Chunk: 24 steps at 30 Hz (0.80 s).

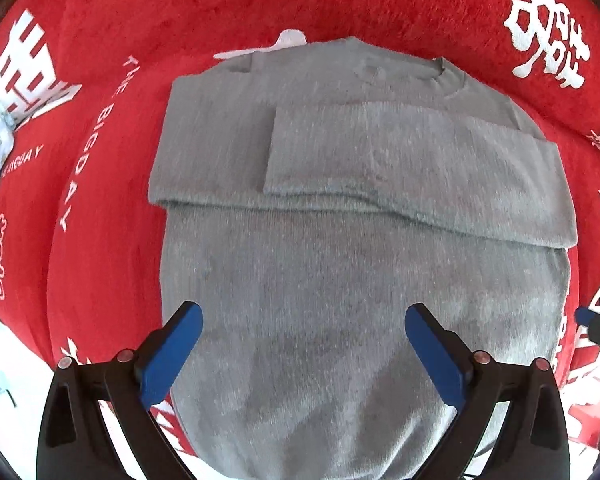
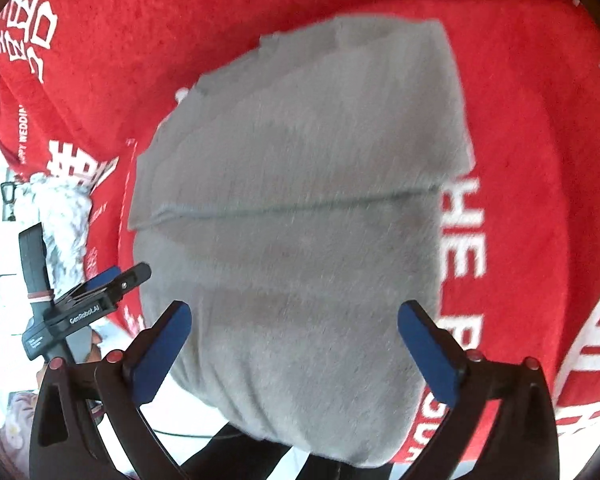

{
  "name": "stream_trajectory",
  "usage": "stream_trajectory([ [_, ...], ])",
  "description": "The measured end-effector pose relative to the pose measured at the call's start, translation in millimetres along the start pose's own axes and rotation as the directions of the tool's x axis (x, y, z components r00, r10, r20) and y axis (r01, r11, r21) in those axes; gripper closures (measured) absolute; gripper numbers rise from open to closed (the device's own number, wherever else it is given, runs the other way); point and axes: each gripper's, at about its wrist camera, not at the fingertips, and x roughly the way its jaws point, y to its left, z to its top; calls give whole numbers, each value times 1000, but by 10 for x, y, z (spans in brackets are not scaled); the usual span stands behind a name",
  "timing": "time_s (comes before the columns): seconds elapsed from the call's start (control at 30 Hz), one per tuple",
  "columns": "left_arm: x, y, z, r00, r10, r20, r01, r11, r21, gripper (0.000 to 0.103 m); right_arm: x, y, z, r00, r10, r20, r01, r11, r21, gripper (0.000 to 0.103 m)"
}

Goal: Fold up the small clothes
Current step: 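Lower both grippers to the sweater hem and grasp it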

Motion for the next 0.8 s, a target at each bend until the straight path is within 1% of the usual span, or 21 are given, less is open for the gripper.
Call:
stream_trajectory([
  [0.07, -1, 33, -72, 1000, -7, 0, 7, 1000, -10, 1, 53, 1, -43, 1000, -4, -23, 4, 1000, 6, 0],
  [0.23, 16, 141, -273, 1000, -17, -18, 17, 1000, -17, 1, 81, -12, -167, 1000, 5, -28, -3, 999, 42, 0],
  [0.43, 52, 450, -708, 997, -73, -32, 73, 997, -16, 1, 139, -76, -512, 997, 53, -49, -48, 995, 92, 0],
  [0.5, 85, 575, -899, 996, -72, -51, 71, 997, -21, 1, 187, -90, -712, 996, 76, -56, -69, 992, 109, 0],
  [0.57, 116, 720, -1138, 993, -102, -55, 101, 994, -33, 1, 294, -131, -971, 989, 112, -97, -99, 987, 127, 0],
  [0.63, 209, 870, -1397, 986, -141, -84, 136, 989, -54, 1, 392, -174, -1230, 985, 105, -139, -88, 989, 123, 0],
  [0.73, 369, 999, -1682, 977, -177, -121, 169, 983, -69, 1, 535, -290, -1644, 977, 100, -190, -75, 988, 135, 0],
  [0.8, 525, 1062, -1870, 967, -204, -150, 193, 978, -84, 1, 620, -375, -1825, 975, 75, -210, -46, 989, 137, 0],
])
